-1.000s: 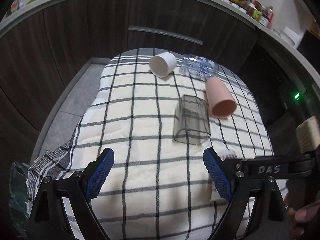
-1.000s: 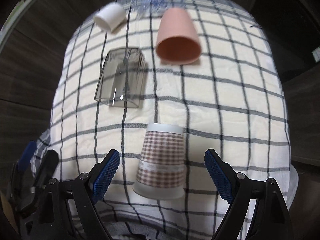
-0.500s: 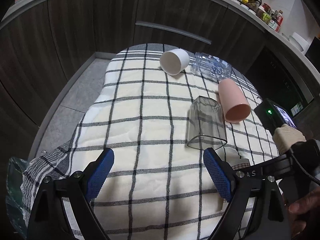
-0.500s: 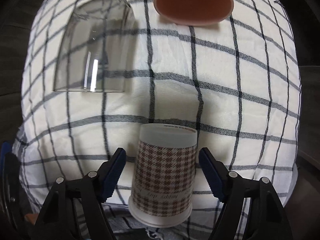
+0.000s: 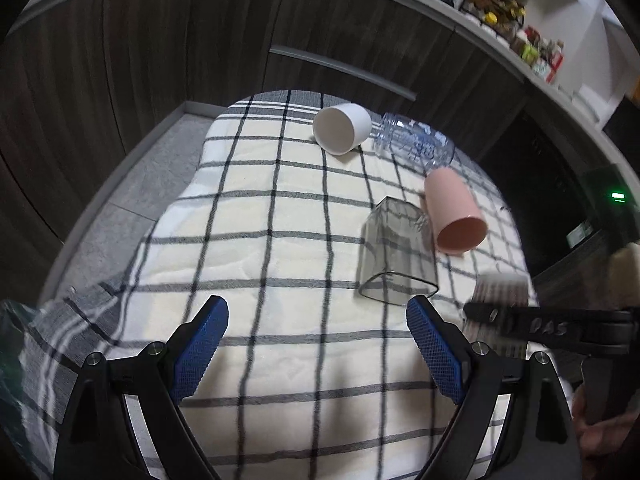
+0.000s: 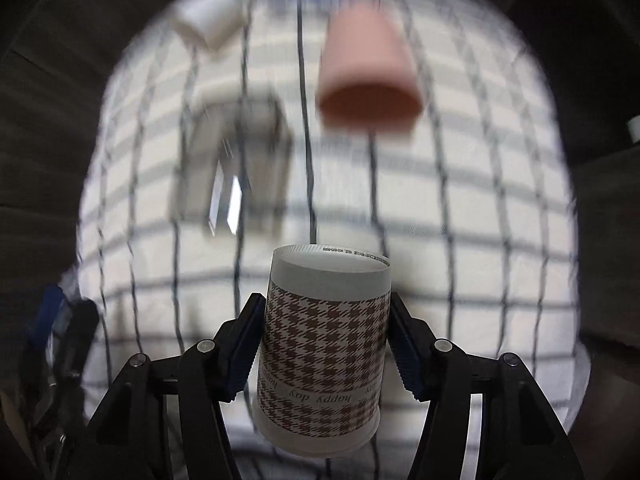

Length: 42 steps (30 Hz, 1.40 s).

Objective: Flip cup upside down
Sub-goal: 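Rotate the held paper cup with the right tool so its rim faces down, then lower the paper cup rim-down onto the cloth and open the right tool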

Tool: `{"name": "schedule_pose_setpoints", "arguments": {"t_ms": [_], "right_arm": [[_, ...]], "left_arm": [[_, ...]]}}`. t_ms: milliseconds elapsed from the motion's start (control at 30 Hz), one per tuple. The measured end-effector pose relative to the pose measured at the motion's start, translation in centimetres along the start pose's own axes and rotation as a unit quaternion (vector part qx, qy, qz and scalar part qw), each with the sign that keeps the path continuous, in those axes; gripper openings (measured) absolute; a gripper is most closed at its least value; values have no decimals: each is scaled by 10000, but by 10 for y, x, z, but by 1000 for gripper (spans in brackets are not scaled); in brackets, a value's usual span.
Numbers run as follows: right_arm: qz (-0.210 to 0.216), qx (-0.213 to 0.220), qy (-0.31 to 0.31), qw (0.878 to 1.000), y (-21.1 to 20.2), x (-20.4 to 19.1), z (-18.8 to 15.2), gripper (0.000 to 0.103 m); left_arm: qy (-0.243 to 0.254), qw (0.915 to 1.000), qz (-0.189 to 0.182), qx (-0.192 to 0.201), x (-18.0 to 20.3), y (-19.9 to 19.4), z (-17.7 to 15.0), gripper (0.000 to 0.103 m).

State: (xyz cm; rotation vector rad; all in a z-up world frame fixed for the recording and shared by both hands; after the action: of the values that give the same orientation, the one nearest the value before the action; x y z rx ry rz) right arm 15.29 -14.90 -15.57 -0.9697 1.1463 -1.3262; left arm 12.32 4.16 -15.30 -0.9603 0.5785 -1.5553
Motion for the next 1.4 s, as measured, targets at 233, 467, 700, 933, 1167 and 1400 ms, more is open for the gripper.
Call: {"name": "schedule_pose_setpoints", "arguments": {"t_ms": [233, 467, 700, 933, 1167, 1400], "right_arm": [[-36, 2351, 271, 9716, -32, 9, -2, 59], [-258, 3002, 583, 9518, -13, 15, 3, 59], [-421, 2584, 652, 9629, 9, 20, -11, 60], [-484, 2270, 478, 9715, 13, 16, -37, 60], [-499, 2278, 434, 9715, 11, 14, -40, 60], [-473, 2280, 452, 9715, 6, 15, -45, 73]], "left_arm": [[144, 9989, 172, 418, 0, -4, -4, 91], [355, 9974, 494, 396, 2, 9, -10, 91], [400, 9971, 517, 393, 3, 10, -13, 91], [344, 9975, 491, 384, 1, 9, -14, 91], [385, 9970, 513, 422, 2, 6, -14, 91], [453, 9962, 557, 501, 4, 0, -13, 91]]}}
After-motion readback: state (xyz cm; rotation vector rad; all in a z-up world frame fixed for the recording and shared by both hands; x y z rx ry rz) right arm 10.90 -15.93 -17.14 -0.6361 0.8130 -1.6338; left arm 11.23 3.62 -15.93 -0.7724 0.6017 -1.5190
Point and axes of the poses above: each gripper's, at about its wrist camera, not at the fingertips, and y roughly the way its jaws point, x to its right, z to its top, the point moved 5 cm from there along y, roughly the way its jaws point, and after that the axes turned 3 degrees about y, right-handed, at the moved point
